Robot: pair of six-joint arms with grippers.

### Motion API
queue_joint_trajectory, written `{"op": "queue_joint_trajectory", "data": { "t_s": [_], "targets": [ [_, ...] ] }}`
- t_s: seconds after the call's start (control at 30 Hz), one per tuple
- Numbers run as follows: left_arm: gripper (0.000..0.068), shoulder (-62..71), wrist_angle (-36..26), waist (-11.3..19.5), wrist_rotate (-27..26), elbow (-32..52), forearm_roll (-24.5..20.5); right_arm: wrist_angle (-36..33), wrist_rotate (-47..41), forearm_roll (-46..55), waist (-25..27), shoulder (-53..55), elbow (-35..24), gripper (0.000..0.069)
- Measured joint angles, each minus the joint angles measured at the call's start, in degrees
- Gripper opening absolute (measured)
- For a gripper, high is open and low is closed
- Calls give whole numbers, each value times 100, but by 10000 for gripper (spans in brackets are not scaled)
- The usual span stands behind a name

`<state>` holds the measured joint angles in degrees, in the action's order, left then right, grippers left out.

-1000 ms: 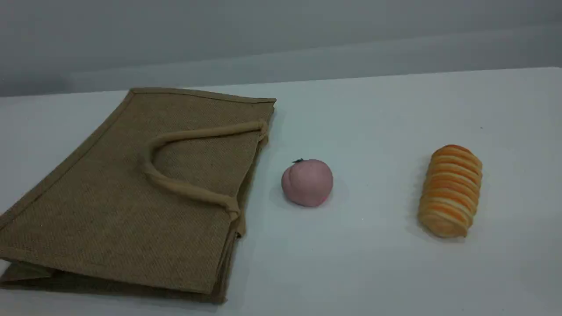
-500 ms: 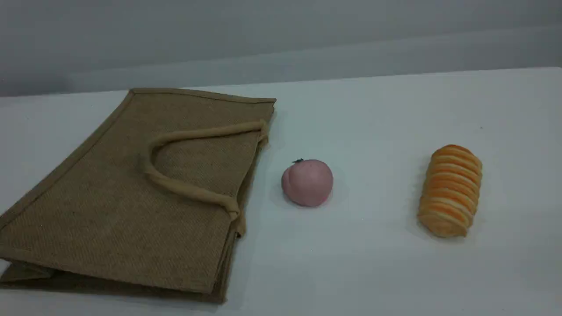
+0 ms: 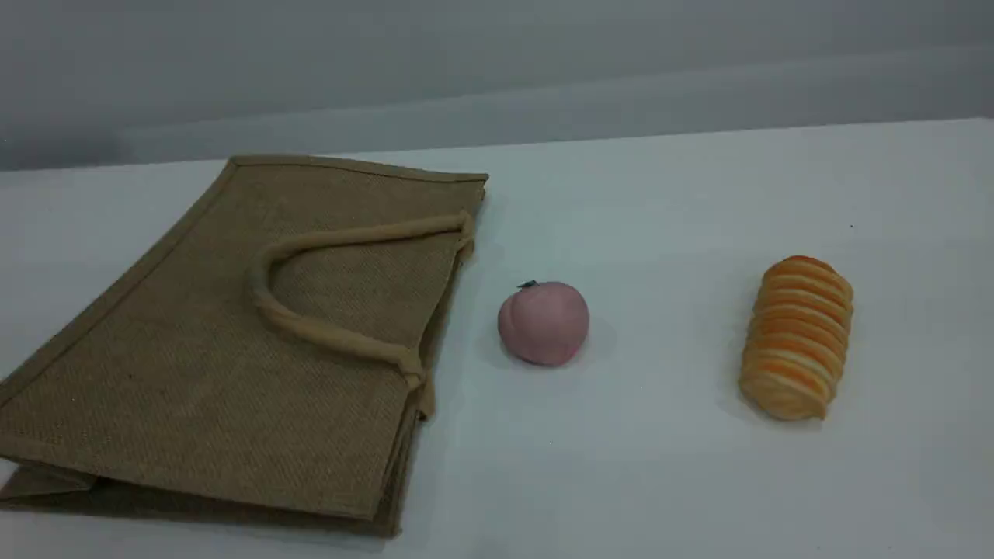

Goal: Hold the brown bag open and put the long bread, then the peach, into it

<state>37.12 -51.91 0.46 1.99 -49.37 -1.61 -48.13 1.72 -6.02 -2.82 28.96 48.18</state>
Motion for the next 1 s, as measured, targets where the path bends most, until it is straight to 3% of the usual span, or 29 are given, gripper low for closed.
{"op": "queue_joint_trajectory", "data": {
  "t_s": [0.53,1.0],
  "targets": [
    [566,2957,425,-5,177,-1057,25,-209,0,-4,0,2627,1546,523],
    [566,4777,444,-5,177,-2047,15,255,0,25,0,3875,1633,523]
  ]
}}
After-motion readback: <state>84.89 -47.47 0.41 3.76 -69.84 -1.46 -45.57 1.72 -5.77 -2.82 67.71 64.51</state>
